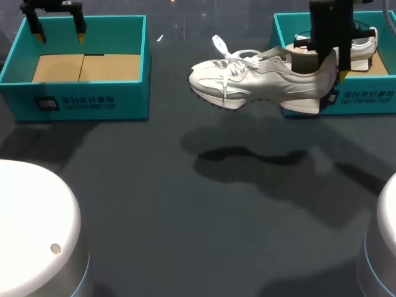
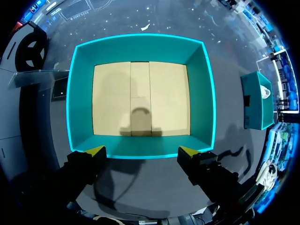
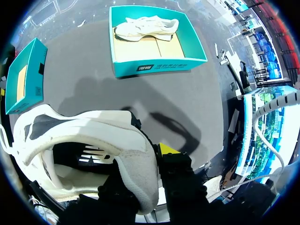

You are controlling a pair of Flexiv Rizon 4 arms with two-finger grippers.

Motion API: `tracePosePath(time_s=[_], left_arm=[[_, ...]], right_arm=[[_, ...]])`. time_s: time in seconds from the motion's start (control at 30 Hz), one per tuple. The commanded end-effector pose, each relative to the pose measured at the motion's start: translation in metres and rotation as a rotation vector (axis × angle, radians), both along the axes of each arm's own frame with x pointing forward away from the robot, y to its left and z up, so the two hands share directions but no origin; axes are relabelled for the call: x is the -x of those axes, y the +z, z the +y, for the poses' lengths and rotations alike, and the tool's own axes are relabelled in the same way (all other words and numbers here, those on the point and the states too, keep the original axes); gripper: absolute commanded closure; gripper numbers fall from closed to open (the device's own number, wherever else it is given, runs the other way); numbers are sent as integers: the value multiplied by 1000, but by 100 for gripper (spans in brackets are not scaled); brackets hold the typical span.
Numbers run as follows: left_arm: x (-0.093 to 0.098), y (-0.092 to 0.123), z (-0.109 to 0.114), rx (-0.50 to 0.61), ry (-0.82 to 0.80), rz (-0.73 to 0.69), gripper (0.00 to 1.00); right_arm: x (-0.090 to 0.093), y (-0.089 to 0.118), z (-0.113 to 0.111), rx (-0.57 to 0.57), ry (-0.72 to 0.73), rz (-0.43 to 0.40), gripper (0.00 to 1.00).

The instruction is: Take the shoe out of the shoebox, open the shoe tongue, remove and reinsert the insole, then place the shoe into the shoebox

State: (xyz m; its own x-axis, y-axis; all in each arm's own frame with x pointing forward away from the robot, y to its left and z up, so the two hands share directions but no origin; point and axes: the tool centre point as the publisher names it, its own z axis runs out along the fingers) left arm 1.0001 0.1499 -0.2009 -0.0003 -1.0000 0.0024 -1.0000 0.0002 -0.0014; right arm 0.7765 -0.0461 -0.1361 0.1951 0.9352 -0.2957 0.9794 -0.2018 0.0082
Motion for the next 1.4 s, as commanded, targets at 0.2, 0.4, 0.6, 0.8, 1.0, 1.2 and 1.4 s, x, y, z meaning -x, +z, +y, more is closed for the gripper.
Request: tracePosePath(time_s=[0.2,0.4,0.6,0.8,1.0,1.2,1.4], left_arm=[[0,0,0,-1,0,1,0],[0,0,0,-1,0,1,0],[0,0,0,-1,0,1,0],[0,0,0,-1,0,1,0],[0,0,0,-1,0,1,0],[0,0,0,-1,0,1,0],[0,0,0,-1,0,1,0]], right_arm=[[1,1,-2,-5,0,-3,100],[23,-20,18,42,23,18,100],[58,-43,44,55,56,-33,100],[83,-71,66,37,63,-63,100],[100,-92,84,27,84,-61,100],[100,-92,84,27,84,-61,100],[100,-92,84,27,84,-61,100]])
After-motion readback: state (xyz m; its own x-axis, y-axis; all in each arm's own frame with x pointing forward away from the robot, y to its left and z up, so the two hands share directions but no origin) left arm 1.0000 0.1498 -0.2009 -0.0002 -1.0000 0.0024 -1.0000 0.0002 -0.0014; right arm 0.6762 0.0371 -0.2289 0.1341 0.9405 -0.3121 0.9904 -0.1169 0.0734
